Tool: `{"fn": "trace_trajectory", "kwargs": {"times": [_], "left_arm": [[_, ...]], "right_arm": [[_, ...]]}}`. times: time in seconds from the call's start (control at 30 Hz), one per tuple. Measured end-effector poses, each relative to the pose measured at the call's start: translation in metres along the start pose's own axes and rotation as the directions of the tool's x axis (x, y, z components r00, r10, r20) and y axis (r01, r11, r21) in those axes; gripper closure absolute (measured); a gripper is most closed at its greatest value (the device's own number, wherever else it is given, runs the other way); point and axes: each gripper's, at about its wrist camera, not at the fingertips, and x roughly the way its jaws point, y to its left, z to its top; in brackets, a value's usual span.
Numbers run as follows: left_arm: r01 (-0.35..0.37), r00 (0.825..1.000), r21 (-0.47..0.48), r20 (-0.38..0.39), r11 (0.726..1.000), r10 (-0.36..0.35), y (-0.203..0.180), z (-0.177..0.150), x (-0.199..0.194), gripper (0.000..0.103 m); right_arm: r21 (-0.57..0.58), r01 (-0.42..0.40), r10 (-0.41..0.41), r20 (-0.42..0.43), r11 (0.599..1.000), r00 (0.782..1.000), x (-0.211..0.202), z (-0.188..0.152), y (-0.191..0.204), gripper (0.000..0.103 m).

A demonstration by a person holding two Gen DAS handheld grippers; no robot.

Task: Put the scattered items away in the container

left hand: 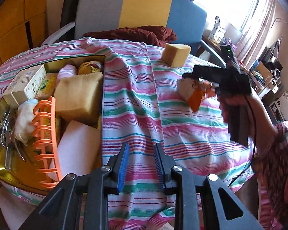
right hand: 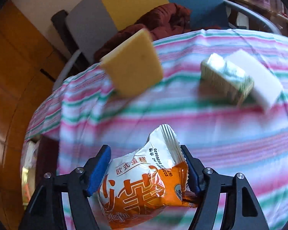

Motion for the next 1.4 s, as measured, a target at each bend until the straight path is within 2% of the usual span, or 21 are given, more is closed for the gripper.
{"fn": "trace_trajectory", "kwargs": {"times": [0.1,0.17,0.23,0.3,0.33,0.4,0.43,0.5,0.6,0.67,0.73,0.77,0.8,0.83,1.03,1.07,1.17,1.27,1.33,1.4], "left_arm": [[0.005,1.000,0.024,-0.013,1.000,-0.004,-0.008,-0.002,0.003,0.077],[0.012,1.000,0.033,-0.020,0.999,-0.011,-0.011,-0.003,0.004,0.077],[0.013,1.000,0.043,-0.024,0.999,-0.012,-0.014,-0.004,0.004,0.077],[0.014,1.000,0.046,-0.022,0.999,-0.013,-0.015,-0.005,0.004,0.077],[0.014,1.000,0.045,-0.020,0.999,-0.013,-0.015,-0.005,0.003,0.077],[0.010,1.000,0.043,-0.018,0.999,-0.009,-0.015,-0.005,0.002,0.077],[0.009,1.000,0.043,-0.018,0.999,-0.008,-0.015,-0.006,0.002,0.077],[0.005,1.000,0.047,-0.019,0.999,-0.004,-0.016,-0.007,0.002,0.077],[0.003,1.000,0.055,-0.020,0.998,-0.002,-0.018,-0.008,0.002,0.077],[0.005,1.000,0.056,-0.018,0.998,-0.004,-0.018,-0.008,0.001,0.077],[0.015,1.000,0.058,-0.015,0.998,-0.014,-0.018,-0.006,0.001,0.077],[0.022,1.000,0.060,-0.014,0.998,-0.021,-0.018,-0.005,0.002,0.077],[0.032,0.999,0.066,-0.015,0.997,-0.031,-0.020,-0.004,0.003,0.077],[0.041,0.999,0.075,-0.015,0.996,-0.040,-0.022,-0.002,0.004,0.077],[0.070,0.996,0.213,0.038,0.975,-0.080,-0.055,0.017,0.017,0.076],[0.075,0.996,0.246,0.033,0.966,-0.086,-0.062,0.020,0.022,0.073],[0.083,0.996,0.330,0.000,0.940,-0.088,-0.080,0.030,0.038,0.072],[0.121,0.993,0.334,-0.029,0.935,-0.118,-0.087,0.044,0.050,0.069],[0.197,0.980,0.340,-0.051,0.919,-0.191,-0.089,0.055,0.055,0.066],[0.207,0.978,0.361,-0.042,0.909,-0.206,-0.092,0.061,0.056,0.065]], "right_arm": [[-0.067,-0.048,0.048,-0.006,0.997,0.999,-0.012,-0.029,0.015,0.028],[-0.101,-0.071,0.070,-0.014,0.992,0.997,-0.018,-0.032,0.017,0.029],[-0.089,-0.054,0.061,0.073,0.995,0.995,-0.034,-0.018,0.006,0.029],[-0.073,0.014,-0.001,0.172,0.997,0.985,-0.048,0.007,-0.006,0.029],[-0.070,0.073,-0.056,0.220,0.995,0.974,-0.053,0.026,-0.013,0.029],[-0.084,0.189,-0.164,0.245,0.978,0.955,-0.049,0.055,-0.021,0.029],[-0.097,0.258,-0.229,0.242,0.961,0.943,-0.043,0.070,-0.026,0.029],[-0.126,0.340,-0.309,0.216,0.932,0.926,-0.025,0.093,-0.036,0.031],[-0.160,0.411,-0.393,0.134,0.897,0.910,0.004,0.105,-0.049,0.043],[-0.178,0.423,-0.416,0.079,0.889,0.906,0.020,0.105,-0.059,0.054],[-0.226,0.442,-0.431,0.098,0.868,0.897,0.025,0.097,-0.057,0.055],[-0.250,0.443,-0.430,0.106,0.861,0.896,0.024,0.092,-0.054,0.060],[-0.270,0.408,-0.400,0.087,0.872,0.912,0.024,0.084,-0.051,0.068],[-0.264,0.378,-0.375,0.063,0.887,0.925,0.023,0.078,-0.051,0.071],[-0.144,0.292,-0.288,0.049,0.945,0.956,-0.005,0.035,-0.060,0.072],[-0.132,0.277,-0.273,0.047,0.952,0.961,-0.010,0.026,-0.061,0.072],[-0.085,0.225,-0.222,0.043,0.971,0.974,-0.032,-0.006,-0.063,0.072],[0.000,0.173,-0.172,0.040,0.985,0.984,-0.056,-0.040,-0.069,0.072],[0.046,0.146,-0.148,0.037,0.988,0.988,-0.069,-0.060,-0.071,0.072],[0.077,0.126,-0.129,0.038,0.989,0.991,-0.078,-0.076,-0.071,0.072]]}}
